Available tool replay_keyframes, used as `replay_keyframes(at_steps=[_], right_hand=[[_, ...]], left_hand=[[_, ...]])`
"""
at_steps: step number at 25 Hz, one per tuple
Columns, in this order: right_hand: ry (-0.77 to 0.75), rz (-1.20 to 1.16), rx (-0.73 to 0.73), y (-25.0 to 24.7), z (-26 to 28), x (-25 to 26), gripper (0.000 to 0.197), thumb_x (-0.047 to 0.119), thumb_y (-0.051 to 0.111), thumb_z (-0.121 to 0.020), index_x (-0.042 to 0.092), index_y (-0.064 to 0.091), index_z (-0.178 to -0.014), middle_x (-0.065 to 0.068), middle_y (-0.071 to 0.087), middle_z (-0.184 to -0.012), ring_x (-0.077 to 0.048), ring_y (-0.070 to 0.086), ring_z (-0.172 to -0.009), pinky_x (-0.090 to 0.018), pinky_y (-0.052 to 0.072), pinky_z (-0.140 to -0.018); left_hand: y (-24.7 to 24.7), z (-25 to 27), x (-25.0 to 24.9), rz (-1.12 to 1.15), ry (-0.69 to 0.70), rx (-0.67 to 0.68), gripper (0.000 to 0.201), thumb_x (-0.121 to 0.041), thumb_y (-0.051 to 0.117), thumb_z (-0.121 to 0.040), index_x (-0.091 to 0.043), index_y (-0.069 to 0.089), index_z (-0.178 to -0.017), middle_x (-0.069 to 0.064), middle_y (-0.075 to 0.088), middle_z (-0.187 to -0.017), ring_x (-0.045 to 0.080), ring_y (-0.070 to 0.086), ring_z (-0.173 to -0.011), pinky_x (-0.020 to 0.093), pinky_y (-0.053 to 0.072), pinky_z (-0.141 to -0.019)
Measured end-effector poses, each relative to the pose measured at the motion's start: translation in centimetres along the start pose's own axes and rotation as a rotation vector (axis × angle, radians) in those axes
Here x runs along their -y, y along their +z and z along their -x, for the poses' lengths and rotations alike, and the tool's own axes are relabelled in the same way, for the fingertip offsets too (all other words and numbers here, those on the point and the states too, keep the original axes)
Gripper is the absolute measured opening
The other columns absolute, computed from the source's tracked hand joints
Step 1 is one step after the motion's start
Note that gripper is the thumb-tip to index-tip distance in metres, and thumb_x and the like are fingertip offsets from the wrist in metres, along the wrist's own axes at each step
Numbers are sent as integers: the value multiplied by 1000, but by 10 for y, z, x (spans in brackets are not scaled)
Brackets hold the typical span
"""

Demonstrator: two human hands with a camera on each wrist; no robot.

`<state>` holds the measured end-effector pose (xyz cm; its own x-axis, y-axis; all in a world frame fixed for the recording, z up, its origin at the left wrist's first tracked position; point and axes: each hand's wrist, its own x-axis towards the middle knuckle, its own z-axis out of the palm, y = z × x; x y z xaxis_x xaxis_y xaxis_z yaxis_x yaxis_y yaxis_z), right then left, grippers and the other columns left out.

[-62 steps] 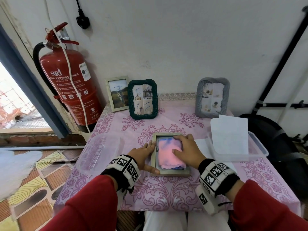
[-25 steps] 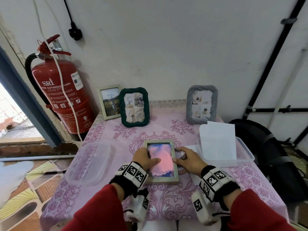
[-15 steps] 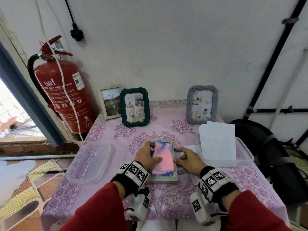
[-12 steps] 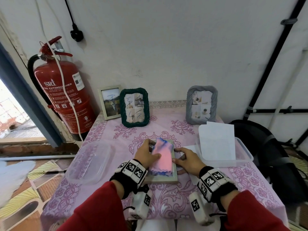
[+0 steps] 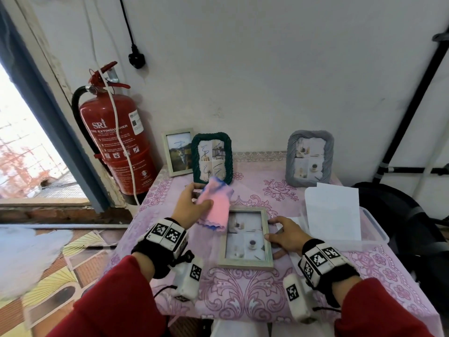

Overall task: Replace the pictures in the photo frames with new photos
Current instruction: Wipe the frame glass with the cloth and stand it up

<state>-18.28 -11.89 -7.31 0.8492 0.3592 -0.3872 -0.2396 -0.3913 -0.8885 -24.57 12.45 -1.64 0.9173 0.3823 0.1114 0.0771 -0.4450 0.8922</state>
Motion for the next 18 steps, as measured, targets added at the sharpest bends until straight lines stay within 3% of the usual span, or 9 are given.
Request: replay_keyframes(at_steps=[3, 5, 8, 11, 15, 18], right_hand=[[48, 16, 23, 1, -4, 5, 42, -4, 57, -88, 6, 38, -124, -16, 56, -81, -26, 61, -62, -39, 54, -38], [68, 14, 37, 1, -6, 6, 39, -6, 56, -88, 8, 37, -119, -17, 60, -80, -24, 65, -54, -41, 54, -39], [80, 12, 54, -4, -9, 5, 39, -7, 57, -87, 9, 38, -116, -19, 64, -76, -22, 66, -47, -46, 55, -44], [85, 12, 48, -6, -11, 5, 42, -7, 61, -84, 9, 40, -117, -20, 66, -77, -25, 67, -52, -51, 55, -51], [87, 10, 46, -5, -10, 7, 41, -6, 62, -84, 9, 41, -116, -22, 66, -81, -28, 67, -56, -54, 55, -54], [91, 2, 40, -4, -8, 8, 39, -7, 61, -84, 9, 42, -115, -22, 66, -78, -25, 67, -50, -51, 56, -50]], left_hand=[[-41, 0, -2, -2, -21, -75, 36, -6, 64, -83, -13, 49, -116, 4, 54, -95, 22, 58, -80, 26, 52, -50], [-68, 2, 0, -38, -25, -113, 38, -6, 65, -83, -12, 50, -118, 6, 56, -100, 23, 59, -85, 31, 55, -57], [-102, 10, 10, -143, -17, -150, 38, -6, 64, -84, -7, 51, -119, 4, 55, -102, 19, 56, -88, 25, 50, -67], [-121, 21, 25, -243, -62, -152, 35, -5, 62, -84, -7, 50, -118, 7, 55, -106, 29, 57, -100, 41, 53, -82], [-120, 32, 49, -313, -140, -118, 39, 1, 60, -83, -8, 50, -120, 14, 55, -103, 35, 58, -100, 32, 51, -66], [-111, 33, 65, -281, -200, -46, 49, 3, 57, -85, -9, 42, -130, 18, 53, -108, 32, 56, -96, 28, 49, -65]])
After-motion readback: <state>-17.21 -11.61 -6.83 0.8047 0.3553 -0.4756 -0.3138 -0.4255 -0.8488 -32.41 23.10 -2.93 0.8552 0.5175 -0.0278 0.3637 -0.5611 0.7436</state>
